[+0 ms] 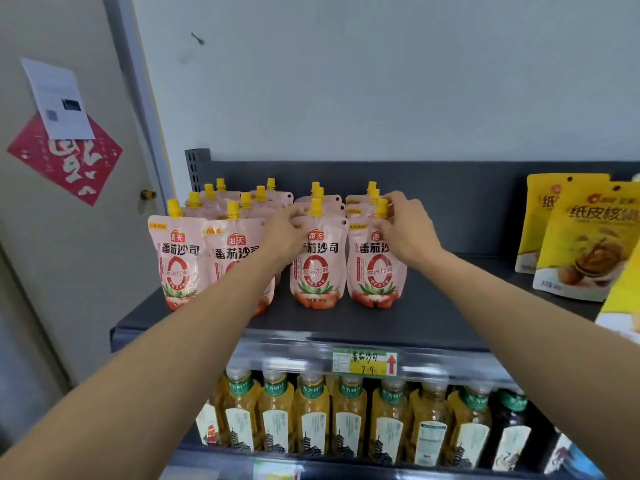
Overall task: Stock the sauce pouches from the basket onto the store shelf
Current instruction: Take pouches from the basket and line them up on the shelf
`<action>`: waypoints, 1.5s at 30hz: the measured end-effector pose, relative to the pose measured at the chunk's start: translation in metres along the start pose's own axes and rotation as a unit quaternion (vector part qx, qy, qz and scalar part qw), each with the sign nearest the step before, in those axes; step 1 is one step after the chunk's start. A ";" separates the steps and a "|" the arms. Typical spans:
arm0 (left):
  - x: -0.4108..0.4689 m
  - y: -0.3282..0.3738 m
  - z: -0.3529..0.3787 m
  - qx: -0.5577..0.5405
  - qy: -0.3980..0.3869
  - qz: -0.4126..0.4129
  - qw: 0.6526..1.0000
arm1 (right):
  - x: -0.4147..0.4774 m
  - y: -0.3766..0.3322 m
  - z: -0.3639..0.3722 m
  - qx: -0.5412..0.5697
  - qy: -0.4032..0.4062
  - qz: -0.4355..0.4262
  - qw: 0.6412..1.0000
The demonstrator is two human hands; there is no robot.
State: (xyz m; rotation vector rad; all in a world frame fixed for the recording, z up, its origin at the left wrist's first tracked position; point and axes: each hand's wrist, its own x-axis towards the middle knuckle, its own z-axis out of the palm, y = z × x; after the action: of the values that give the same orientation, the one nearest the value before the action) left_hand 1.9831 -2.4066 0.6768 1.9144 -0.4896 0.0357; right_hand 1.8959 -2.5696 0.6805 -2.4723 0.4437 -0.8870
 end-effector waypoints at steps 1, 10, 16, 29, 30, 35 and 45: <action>0.000 -0.001 0.000 -0.003 0.000 -0.002 1.000 | 0.000 0.004 -0.001 0.009 -0.004 0.009 1.000; -0.014 -0.030 0.008 0.007 -0.028 -0.108 0.994 | -0.021 0.040 0.005 0.206 -0.120 0.195 0.951; -0.019 -0.037 0.028 0.034 -0.029 -0.130 0.991 | -0.024 0.038 0.015 0.205 -0.168 0.190 0.945; 0.005 -0.043 0.037 0.061 -0.012 -0.131 0.989 | -0.011 0.041 0.030 0.207 -0.167 0.189 0.945; 0.004 -0.043 0.037 0.059 -0.010 -0.130 0.990 | -0.011 0.041 0.030 0.206 -0.167 0.188 0.946; -0.010 -0.039 0.036 0.046 0.002 -0.123 0.991 | -0.018 0.045 0.027 0.151 -0.150 0.183 0.960; -0.073 -0.027 0.030 0.082 -0.012 -0.063 0.995 | -0.077 0.042 -0.011 0.093 -0.078 0.099 0.988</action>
State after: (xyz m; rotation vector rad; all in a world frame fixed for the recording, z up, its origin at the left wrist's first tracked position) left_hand 1.9199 -2.4019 0.6230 2.1054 -0.3914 -0.0294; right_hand 1.8262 -2.5740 0.6266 -2.2598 0.5165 -0.6189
